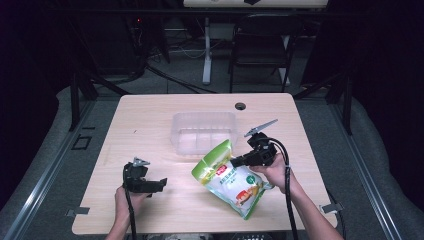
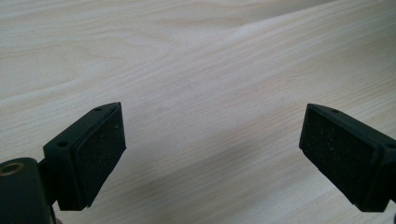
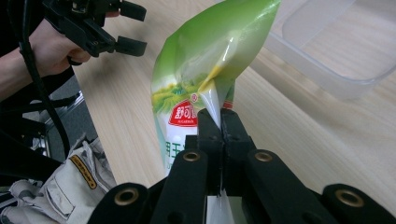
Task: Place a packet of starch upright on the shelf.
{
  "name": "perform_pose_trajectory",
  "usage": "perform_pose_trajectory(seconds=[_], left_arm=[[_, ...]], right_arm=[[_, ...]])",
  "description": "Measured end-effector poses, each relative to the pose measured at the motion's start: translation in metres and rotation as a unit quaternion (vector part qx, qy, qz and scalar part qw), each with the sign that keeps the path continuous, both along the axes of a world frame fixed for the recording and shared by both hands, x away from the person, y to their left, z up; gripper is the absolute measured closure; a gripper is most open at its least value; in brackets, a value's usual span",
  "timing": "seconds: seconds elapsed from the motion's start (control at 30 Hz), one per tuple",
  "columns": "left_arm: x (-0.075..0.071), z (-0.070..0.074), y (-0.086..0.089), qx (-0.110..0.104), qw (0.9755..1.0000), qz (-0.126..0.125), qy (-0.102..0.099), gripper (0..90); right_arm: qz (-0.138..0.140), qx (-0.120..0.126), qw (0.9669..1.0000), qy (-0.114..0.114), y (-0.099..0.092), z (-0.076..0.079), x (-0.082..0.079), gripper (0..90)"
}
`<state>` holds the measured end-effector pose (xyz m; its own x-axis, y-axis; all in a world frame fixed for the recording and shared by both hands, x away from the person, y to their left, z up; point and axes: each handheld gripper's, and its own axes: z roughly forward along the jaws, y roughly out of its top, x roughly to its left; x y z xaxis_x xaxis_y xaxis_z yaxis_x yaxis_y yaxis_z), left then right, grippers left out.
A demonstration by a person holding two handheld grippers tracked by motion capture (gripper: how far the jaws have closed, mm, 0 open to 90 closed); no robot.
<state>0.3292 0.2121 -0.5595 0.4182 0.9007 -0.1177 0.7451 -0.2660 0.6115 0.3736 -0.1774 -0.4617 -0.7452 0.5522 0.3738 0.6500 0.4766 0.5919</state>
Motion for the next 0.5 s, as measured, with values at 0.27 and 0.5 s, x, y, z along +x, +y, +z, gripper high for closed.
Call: perform_pose_trajectory(seconds=[0.27, 0.5], left_arm=[[0.000, -0.001, 0.000, -0.002, 1.0000, 0.003, -0.001, 7.0], [0.000, -0.001, -0.001, 0.000, 1.0000, -0.003, 0.004, 6.9]], right_arm=[[-0.005, 0.021, 0.9996, -0.016, -0.004, 0.011, -0.004, 89.2], [-0.015, 0.026, 0.9989, -0.035, -0.009, 0.021, -0.007, 89.4]])
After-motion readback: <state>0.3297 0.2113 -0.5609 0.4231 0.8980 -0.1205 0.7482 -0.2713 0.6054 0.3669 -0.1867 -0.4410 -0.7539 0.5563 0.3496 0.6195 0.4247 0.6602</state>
